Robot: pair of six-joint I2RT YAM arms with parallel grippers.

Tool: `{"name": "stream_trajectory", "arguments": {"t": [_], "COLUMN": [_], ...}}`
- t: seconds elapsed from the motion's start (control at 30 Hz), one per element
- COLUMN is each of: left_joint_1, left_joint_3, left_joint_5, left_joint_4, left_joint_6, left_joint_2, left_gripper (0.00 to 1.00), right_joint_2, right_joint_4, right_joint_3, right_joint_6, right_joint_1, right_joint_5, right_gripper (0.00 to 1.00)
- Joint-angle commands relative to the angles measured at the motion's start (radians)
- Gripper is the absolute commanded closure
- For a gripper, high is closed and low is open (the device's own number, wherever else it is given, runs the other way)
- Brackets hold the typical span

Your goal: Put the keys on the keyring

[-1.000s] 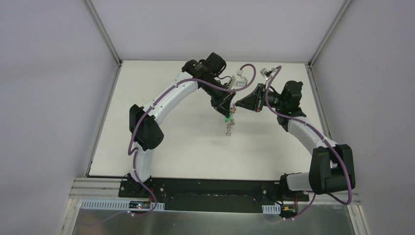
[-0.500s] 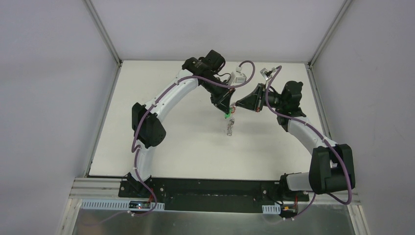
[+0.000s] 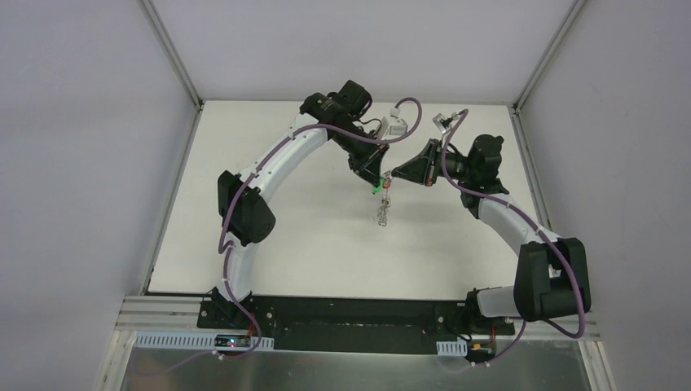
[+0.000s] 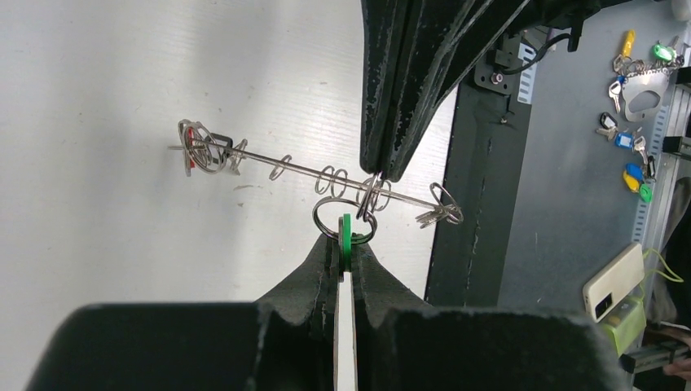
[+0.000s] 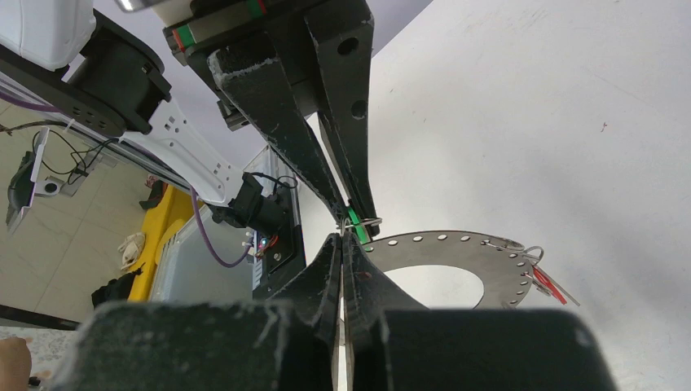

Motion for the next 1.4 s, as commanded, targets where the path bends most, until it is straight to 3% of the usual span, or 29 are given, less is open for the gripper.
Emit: {"name": "stream_trajectory", "arguments": {"t": [0.0, 0.5, 0.87, 1.1, 1.37], "left_joint_1": [0.018, 0.047, 0.048, 0.05, 0.055], "left_joint_3": [0.037, 0.016, -0.017, -0.09, -0.274], "left_joint_5": [-0.003, -0.072, -0.121, -0.189, -0.329], "left_joint_4": [-0.042, -0.101, -0.111, -0.132, -0.17], "left_joint_6": [0.046, 0.083, 0.093, 0.108, 0.122], "left_joint_2": [-0.036, -0.062, -0.095, -0.126, -0.183], "left_gripper": [1.0, 1.0, 1.0, 1.0, 1.0], "right_joint_2": [0.001, 0.073, 0.093, 0.072, 0.066], "right_joint_4": [0.07, 0.012, 0.004, -0.005, -0.005], "right_joint_3": [0.004, -0.003, 0.001, -0.001, -0.006], "right_joint_6": [-0.003, -0.06, -0.065, -0.073, -0.073], "right_joint_1": [-0.002, 0.026, 0.043, 0.017, -0.007], "right_joint_5": [-0.018, 0.01, 0.017, 0.024, 0.038], "right_gripper": [1.0, 0.98, 0.73, 0.67, 0.63]}}
